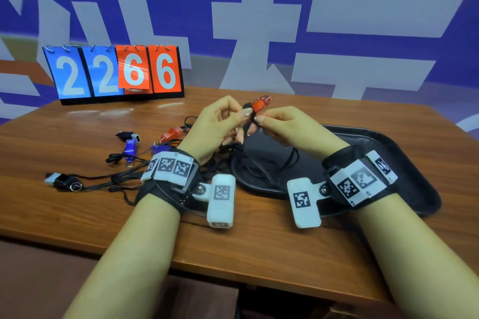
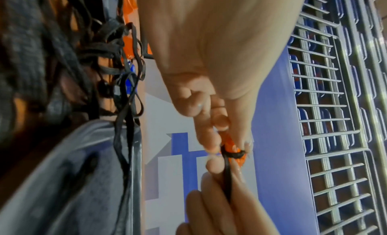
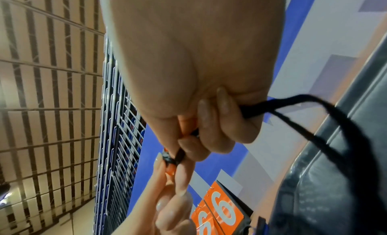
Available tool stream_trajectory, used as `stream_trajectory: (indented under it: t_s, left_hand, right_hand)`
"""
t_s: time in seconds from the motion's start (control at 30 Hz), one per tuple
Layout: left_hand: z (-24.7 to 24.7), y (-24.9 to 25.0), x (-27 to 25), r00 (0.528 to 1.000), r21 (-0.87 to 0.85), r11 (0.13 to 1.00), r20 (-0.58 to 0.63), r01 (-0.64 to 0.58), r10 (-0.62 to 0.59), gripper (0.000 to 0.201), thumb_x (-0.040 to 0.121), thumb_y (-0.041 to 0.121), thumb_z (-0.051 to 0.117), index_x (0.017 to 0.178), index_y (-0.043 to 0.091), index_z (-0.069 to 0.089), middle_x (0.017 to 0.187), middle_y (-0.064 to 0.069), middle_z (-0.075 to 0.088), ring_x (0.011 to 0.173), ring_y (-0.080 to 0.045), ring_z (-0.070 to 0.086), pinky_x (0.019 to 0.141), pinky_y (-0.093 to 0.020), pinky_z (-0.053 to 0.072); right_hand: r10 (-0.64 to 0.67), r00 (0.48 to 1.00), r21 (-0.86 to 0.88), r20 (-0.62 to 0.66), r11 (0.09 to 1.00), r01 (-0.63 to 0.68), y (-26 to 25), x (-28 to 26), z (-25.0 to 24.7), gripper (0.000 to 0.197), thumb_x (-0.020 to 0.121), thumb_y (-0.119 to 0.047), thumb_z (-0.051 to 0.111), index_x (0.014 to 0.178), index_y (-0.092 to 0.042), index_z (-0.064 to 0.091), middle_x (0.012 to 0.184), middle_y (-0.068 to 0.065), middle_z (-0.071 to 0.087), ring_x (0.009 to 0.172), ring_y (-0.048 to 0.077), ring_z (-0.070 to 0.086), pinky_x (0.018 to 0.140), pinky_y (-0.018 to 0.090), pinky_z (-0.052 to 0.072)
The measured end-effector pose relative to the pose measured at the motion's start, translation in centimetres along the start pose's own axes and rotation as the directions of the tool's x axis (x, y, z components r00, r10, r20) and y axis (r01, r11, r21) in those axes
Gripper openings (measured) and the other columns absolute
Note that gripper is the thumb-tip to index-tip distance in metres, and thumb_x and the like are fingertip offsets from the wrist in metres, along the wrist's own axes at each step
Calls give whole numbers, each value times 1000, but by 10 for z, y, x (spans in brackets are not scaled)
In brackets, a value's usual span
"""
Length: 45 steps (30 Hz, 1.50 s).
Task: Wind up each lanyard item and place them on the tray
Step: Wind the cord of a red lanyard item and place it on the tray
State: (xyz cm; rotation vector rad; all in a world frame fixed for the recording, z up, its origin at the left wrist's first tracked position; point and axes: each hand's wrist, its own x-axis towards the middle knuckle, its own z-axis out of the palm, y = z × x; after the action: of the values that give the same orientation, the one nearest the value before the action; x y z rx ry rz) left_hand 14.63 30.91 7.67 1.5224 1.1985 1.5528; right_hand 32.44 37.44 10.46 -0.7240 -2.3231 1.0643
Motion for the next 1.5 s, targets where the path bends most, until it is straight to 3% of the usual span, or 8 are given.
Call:
stream_trajectory:
  t_s: [0.17,0.33,0.47,0.83,0.97,1.07,1.23,1.5]
  left_hand:
    - [-5,-7,2,999,168,986,-50,11,-2,17,97,18,62,87,7,54,64,5,57,63,-16,51,47,-20,43]
    - [-5,-8,1,1000,181,983,-17,28,-25,23,96,18,62,91,-2,52,95,-15,59,85,-14,60,63,-28,59]
    - [-5,-5,-1,995,209,978,99,2,-23,24,96,16,62,92,-6,52,81,2,67,83,-14,66,68,-28,58]
    - [-2,6,-8,948,275,959,317,-64,-28,9,97,20,60,91,13,60,86,4,67,86,-17,66,85,-32,54]
    - [-3,6,-9,951,174,984,306,-24,-31,12,94,26,61,92,14,62,87,-1,69,87,-19,67,88,-39,54]
    - [-3,5,-8,947,51,999,318,18,-33,8,95,26,63,88,22,65,88,0,70,88,-20,68,86,-37,54]
    - [4,6,-9,973,-95,994,228,56,-33,12,88,23,59,88,11,57,91,1,67,90,-14,67,84,-30,55]
    - [3,0,-3,995,-94,995,95,38,-29,9,101,16,51,95,10,55,97,-12,60,89,-15,63,82,-32,55]
  right_hand:
    - [-47,999,-167,-9,985,45,-5,-5,-8,37,101,-38,49,76,-17,69,60,-4,42,50,7,32,50,19,27]
    - [-117,984,-180,-133,979,92,-6,-8,-15,44,102,-33,49,73,-3,62,49,-19,48,49,-3,43,53,7,32]
    - [-166,976,-186,-138,973,139,-4,-6,-15,41,101,-34,51,70,-8,61,56,-13,48,54,0,40,57,9,33]
    - [-172,979,-152,-111,976,154,-1,-3,-14,38,98,-36,55,67,-14,52,61,-9,44,57,7,41,59,15,39]
    - [-148,978,-38,-146,989,144,3,-2,-17,44,98,-35,56,75,2,52,67,4,44,62,13,41,62,13,38]
    - [-110,984,31,-138,993,115,3,-1,-13,39,98,-38,55,72,-9,53,70,7,46,64,18,41,63,24,39]
    - [-15,994,268,-110,963,45,4,1,-1,35,99,-31,54,65,-22,54,56,-4,32,49,10,25,48,23,20]
    - [-29,991,61,-134,997,38,1,2,0,31,104,-25,44,83,-14,64,47,-17,48,42,1,33,45,16,26]
